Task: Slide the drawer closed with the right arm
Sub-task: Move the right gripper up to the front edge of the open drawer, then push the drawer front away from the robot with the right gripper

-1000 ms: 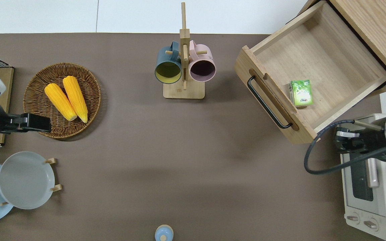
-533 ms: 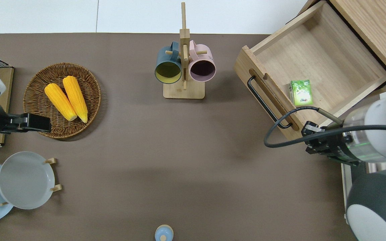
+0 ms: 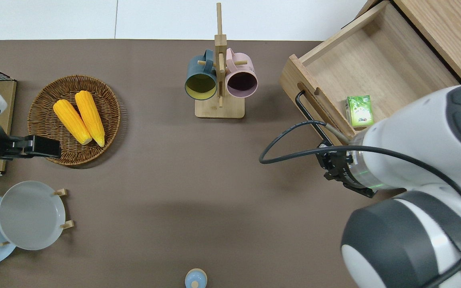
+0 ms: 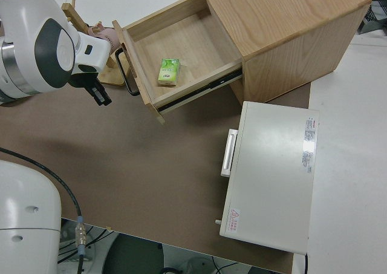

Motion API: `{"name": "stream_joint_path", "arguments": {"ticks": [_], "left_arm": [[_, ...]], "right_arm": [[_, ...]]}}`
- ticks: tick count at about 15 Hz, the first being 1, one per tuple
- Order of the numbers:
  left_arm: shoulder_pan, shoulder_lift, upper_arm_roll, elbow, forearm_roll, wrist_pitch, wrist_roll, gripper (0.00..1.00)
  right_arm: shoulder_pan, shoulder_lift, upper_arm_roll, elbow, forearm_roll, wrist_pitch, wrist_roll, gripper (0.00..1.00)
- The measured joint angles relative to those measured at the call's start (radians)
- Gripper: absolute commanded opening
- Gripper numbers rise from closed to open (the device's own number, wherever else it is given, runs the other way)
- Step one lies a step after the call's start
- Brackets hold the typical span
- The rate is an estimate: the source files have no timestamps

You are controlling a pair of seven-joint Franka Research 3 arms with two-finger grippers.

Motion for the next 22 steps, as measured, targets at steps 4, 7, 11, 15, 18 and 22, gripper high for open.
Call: {"name": "stream_joint_path", "arguments": {"ticks": [4,7,11,15,18,22], "left_arm": [[0.000,0.000,0.000,0.000,0.000,0.000,0.000,1.00],[0.000,0.000,0.000,0.000,0.000,0.000,0.000,1.00],[0.000,0.000,0.000,0.000,0.000,0.000,0.000,1.00],[0.000,0.000,0.000,0.000,0.000,0.000,0.000,1.00],[0.000,0.000,0.000,0.000,0.000,0.000,0.000,1.00],[0.000,0.000,0.000,0.000,0.000,0.000,0.000,1.00]], "right_arm": [[0.041,0.029,0.004,-0.010,0.000,0.034,0.053,0.000],[0.056,0.049,0.002,-0.027,0.001,0.078,0.081,0.000],[0.095,0.090,-0.045,-0.038,0.002,0.136,0.088,0.000],[0.120,0.155,-0.073,-0.041,0.003,0.193,0.105,0.000],[0.138,0.181,-0.105,-0.040,0.003,0.216,0.105,0.000],[0.142,0.197,-0.123,-0.036,0.003,0.253,0.105,0.000]]}}
